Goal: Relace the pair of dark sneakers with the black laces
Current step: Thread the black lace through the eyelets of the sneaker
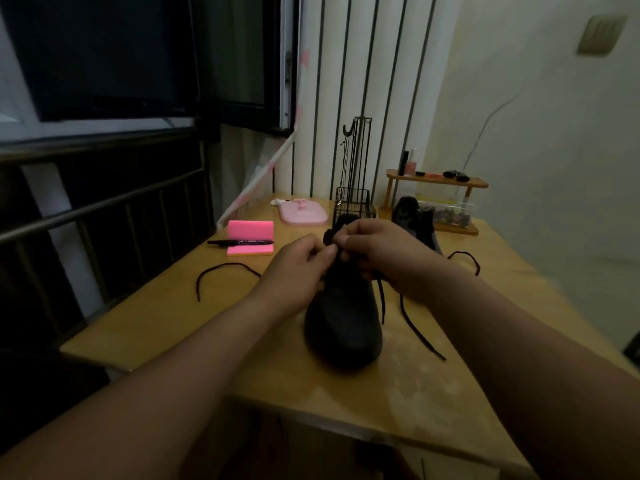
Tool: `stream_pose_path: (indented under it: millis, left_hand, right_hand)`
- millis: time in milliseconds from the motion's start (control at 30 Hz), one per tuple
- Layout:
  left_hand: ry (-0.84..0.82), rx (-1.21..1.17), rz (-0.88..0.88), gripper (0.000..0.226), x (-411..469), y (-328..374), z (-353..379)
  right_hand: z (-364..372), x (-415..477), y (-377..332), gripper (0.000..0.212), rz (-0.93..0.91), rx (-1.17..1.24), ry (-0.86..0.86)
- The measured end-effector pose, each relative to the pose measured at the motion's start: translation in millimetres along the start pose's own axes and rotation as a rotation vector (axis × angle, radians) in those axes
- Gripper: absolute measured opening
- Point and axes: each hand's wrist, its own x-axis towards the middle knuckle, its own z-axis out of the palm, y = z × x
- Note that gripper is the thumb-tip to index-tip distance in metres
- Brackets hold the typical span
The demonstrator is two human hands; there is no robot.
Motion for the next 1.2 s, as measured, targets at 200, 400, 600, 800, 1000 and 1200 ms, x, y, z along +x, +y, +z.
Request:
stream_pose_path:
  millis: [200, 400, 600, 800, 1000, 1200]
  left_hand:
    - [0.204, 0.271, -0.088, 0.016, 11.7, -50.5, -10.0]
    - [0.117, 0.151, 0.308, 0.03, 30.4, -2.1, 19.7]
    - [0.079, 0.118, 0.296, 0.012, 46.8, -25.6, 32.1]
    - [0.221, 0.031, 0.367, 0.016, 57.5, -33.1, 58.0]
    - [0.215, -0.031, 0.351, 0.016, 70.6, -35.9, 46.5]
    - [0.247, -0.348, 0.127, 0.022, 68.5, -48.1, 27.4]
  right_hand:
    - [-20.7, 13.9, 20.6, 0.017, -0.016, -0.047, 0.065]
    - [-11.5, 34.4, 11.3, 0.008, -0.224, -0.164, 0.052]
    - [-32.8, 48.0, 27.5, 0.019, -0.25, -0.029, 0.262]
    - [-28.5, 67.9, 54.6, 0.03, -0.257, -0.254, 0.232]
    - [-27.5, 76.4, 45.4, 0.027, -0.21, -0.538, 0.221]
    - [-38.1, 74.0, 52.4, 0.022, -0.288, -0.184, 0.304]
